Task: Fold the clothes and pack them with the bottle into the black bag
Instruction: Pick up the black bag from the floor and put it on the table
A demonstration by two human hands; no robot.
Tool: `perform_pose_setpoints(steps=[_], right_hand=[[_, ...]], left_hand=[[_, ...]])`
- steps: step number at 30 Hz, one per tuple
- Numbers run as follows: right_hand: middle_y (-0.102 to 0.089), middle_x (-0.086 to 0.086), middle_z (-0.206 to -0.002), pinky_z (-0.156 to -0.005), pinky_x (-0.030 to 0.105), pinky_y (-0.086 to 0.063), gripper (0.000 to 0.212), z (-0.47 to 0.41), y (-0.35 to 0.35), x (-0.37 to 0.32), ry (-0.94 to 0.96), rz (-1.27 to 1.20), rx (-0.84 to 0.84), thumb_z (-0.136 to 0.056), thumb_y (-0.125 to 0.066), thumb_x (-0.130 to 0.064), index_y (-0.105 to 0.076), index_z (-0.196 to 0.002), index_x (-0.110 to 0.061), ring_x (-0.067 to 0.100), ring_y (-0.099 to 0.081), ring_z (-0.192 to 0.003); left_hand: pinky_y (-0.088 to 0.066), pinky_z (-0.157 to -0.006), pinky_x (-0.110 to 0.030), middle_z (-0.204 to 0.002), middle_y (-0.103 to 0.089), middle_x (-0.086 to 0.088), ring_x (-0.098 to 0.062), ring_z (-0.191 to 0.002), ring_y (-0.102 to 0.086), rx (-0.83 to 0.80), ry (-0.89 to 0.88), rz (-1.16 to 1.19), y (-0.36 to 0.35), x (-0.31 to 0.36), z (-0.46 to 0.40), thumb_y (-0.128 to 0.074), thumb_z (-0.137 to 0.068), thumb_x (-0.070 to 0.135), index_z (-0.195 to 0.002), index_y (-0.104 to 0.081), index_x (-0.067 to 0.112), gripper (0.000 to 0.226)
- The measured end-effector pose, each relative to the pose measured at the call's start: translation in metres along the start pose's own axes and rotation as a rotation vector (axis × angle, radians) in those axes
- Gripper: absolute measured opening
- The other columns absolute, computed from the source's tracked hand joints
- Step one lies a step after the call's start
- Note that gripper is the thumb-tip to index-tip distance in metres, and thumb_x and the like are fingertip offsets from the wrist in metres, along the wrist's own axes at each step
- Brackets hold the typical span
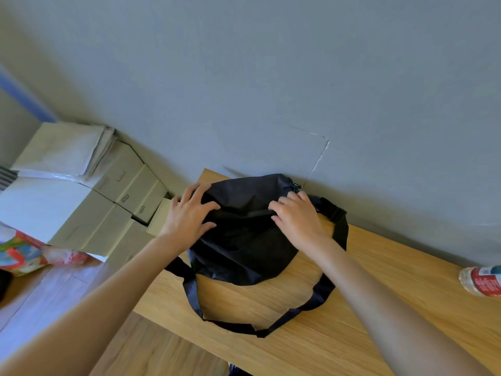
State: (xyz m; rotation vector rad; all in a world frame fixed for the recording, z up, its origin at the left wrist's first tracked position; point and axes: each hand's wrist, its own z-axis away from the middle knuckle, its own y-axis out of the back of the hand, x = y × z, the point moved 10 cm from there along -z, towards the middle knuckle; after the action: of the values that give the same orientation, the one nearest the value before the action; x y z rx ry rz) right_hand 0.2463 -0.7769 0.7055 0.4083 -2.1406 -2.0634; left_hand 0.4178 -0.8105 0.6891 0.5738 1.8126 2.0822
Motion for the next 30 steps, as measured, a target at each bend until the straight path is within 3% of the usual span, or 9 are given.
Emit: perform_pose_setpoints(steps=[3, 5, 7, 9, 12, 17, 24, 27, 30], right_hand=[[-0.062, 0.007, -0.113, -0.097, 0.044, -0.039, 0.02, -0.015, -0.009, 0.002, 0.138, 0.019, -0.089, -0.073, -0.079, -0.019, -0.071, -0.091, -0.016, 0.029, -0.052, -0.111], [-0.047, 0.006, -0.141, -0.113, 0.045, -0.019, 0.02, -0.017, -0.02, 0.006, 0.18, -0.023, -0.196, -0.081, -0.072, -0.026, -0.071, -0.1, -0.018, 0.028, -0.033, -0.135], [-0.031, 0.0, -0.153, -0.117, 0.04, -0.002, 0.031, -0.016, -0.031, 0.012, 0.173, -0.063, -0.257, -0.087, -0.063, -0.037, -0.066, -0.115, -0.023, 0.022, -0.017, -0.144], [-0.023, -0.005, -0.156, -0.117, 0.034, 0.004, 0.042, -0.013, -0.038, 0.017, 0.154, -0.056, -0.279, -0.089, -0.056, -0.046, -0.057, -0.127, -0.028, 0.017, -0.011, -0.145], [-0.018, -0.006, -0.157, -0.117, 0.031, 0.008, 0.052, -0.006, -0.046, 0.024, 0.119, -0.065, -0.279, -0.09, -0.051, -0.052, -0.047, -0.137, -0.031, 0.014, -0.009, -0.146], [-0.006, -0.009, -0.158, -0.115, 0.034, 0.01, 0.072, 0.007, -0.066, 0.039, 0.05, -0.028, -0.314, -0.087, -0.046, -0.062, -0.022, -0.148, -0.031, 0.009, 0.003, -0.145], [-0.004, -0.008, -0.158, -0.116, 0.036, 0.007, 0.089, 0.005, -0.085, 0.042, -0.054, -0.081, -0.24, -0.077, -0.009, -0.075, -0.015, -0.15, -0.024, 0.006, 0.006, -0.144], [0.005, -0.009, -0.158, -0.116, 0.035, 0.009, 0.088, 0.003, -0.094, 0.042, -0.091, -0.124, -0.219, -0.079, -0.009, -0.076, -0.007, -0.151, -0.024, 0.005, 0.01, -0.144], [0.01, -0.009, -0.158, -0.117, 0.037, 0.009, 0.086, 0.003, -0.105, 0.044, -0.098, -0.146, -0.231, -0.083, -0.022, -0.071, -0.003, -0.151, -0.023, 0.005, 0.013, -0.143]], left_hand=[[-0.044, -0.092, -0.054, -0.141, -0.044, -0.005, -0.03, -0.132, -0.034, 0.085, -0.013, 0.087, 0.005, 0.004, 0.013, -0.071, -0.078, 0.045, -0.114, -0.066, 0.025, 0.041], [-0.03, -0.107, -0.054, -0.151, -0.031, 0.003, -0.021, -0.143, -0.014, -0.09, 0.037, 0.117, -0.017, 0.001, 0.016, -0.044, -0.083, 0.066, -0.13, -0.054, 0.03, 0.06], [-0.014, -0.113, -0.055, -0.157, -0.015, 0.006, -0.015, -0.145, 0.008, -0.203, 0.042, 0.083, -0.033, -0.004, 0.019, -0.015, -0.073, 0.083, -0.142, -0.038, 0.032, 0.088], [-0.003, -0.114, -0.053, -0.158, 0.003, 0.006, -0.012, -0.141, 0.024, -0.267, -0.007, 0.021, -0.046, -0.005, 0.019, -0.001, -0.062, 0.089, -0.149, -0.017, 0.031, 0.105], [0.005, -0.114, -0.051, -0.152, 0.023, 0.01, -0.009, -0.134, 0.038, -0.333, -0.069, -0.057, -0.062, -0.011, 0.016, 0.001, -0.057, 0.092, -0.147, 0.009, 0.031, 0.109], [0.003, -0.115, -0.054, -0.151, 0.027, 0.01, -0.006, -0.129, 0.042, -0.345, -0.175, -0.105, -0.074, -0.023, -0.005, 0.018, -0.051, 0.092, -0.144, 0.018, 0.029, 0.112], [0.007, -0.114, -0.054, -0.144, 0.039, 0.01, -0.007, -0.124, 0.048, -0.389, -0.228, -0.199, -0.084, -0.041, -0.052, 0.0, -0.054, 0.089, -0.135, 0.035, 0.028, 0.107], [0.005, -0.113, -0.054, -0.141, 0.043, 0.012, -0.006, -0.124, 0.048, -0.387, -0.241, -0.189, -0.087, -0.043, -0.065, -0.007, -0.055, 0.086, -0.134, 0.037, 0.027, 0.108], [0.002, -0.114, -0.053, -0.145, 0.038, 0.014, -0.007, -0.13, 0.042, -0.345, -0.251, -0.117, -0.091, -0.044, -0.068, -0.016, -0.058, 0.086, -0.136, 0.036, 0.028, 0.11]])
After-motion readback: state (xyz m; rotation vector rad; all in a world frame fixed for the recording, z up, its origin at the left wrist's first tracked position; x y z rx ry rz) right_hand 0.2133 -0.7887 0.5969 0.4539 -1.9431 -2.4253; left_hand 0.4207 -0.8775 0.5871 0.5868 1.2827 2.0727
